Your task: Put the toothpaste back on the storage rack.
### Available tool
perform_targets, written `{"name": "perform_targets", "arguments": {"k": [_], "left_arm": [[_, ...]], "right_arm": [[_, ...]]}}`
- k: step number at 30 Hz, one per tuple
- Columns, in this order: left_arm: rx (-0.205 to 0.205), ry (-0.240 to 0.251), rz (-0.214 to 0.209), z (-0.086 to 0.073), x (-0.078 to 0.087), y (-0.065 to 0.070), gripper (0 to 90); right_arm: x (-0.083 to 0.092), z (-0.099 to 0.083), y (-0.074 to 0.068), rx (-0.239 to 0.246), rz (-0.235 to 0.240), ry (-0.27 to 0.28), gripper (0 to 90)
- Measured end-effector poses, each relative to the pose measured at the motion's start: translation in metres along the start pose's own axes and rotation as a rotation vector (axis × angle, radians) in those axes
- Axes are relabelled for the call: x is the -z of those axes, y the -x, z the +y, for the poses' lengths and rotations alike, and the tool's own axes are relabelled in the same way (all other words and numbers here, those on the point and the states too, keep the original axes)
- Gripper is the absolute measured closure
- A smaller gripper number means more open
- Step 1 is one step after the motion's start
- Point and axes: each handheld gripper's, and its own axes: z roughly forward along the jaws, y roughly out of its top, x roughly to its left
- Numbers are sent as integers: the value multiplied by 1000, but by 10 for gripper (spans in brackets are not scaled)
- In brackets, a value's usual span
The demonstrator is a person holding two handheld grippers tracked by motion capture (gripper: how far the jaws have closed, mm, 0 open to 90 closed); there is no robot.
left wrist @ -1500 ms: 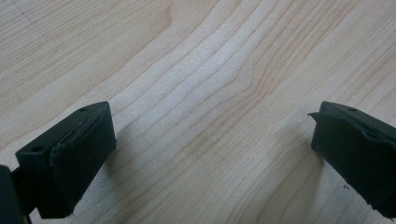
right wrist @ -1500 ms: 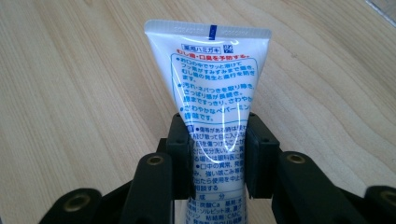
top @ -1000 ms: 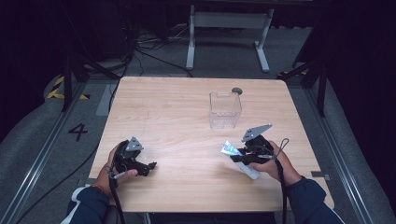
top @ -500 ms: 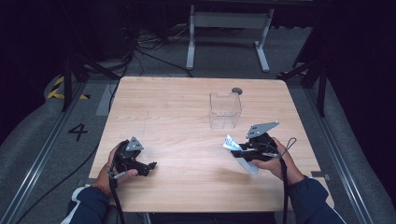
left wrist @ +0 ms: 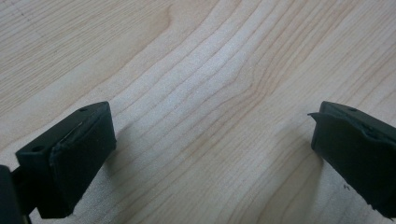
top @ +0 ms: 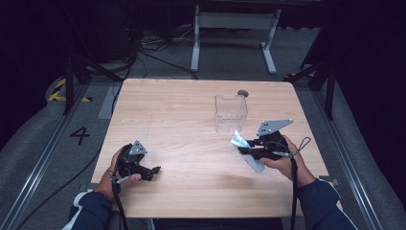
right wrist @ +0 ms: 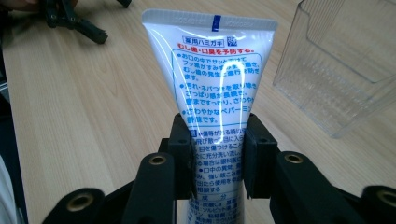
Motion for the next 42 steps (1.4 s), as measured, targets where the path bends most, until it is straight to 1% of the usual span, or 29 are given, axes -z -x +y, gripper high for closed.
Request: {"name": "perform_targets", "arguments": {"k": [7,16,18,27,32,37,39,41,42], "left_arm": [[0,0,0,0,0,0,2],[1,0,0,0,0,0,2],[0,0,0,0,0,0,2],[0,0,0,0,0,0,2],[1,1,0,0,0,0,1],[0,1,1,0,0,0,2],[1,0,0,0,0,0,2],[2,0,0,0,0,0,2],[1,0,0,0,0,0,2]], "right_arm": [[7,8,4,-2,-1,38,701],[14,20,7,25,-21,73,702],[15,23,9,23,-24,77,702],[20,39,14,25,-25,132,702],[22,46,16,26,-35,143,702],[26,57,19,42,-58,164,702],[28,60,20,35,-74,182,702],[28,64,23,36,-80,190,702],[29,66,24,29,-85,194,702]]}}
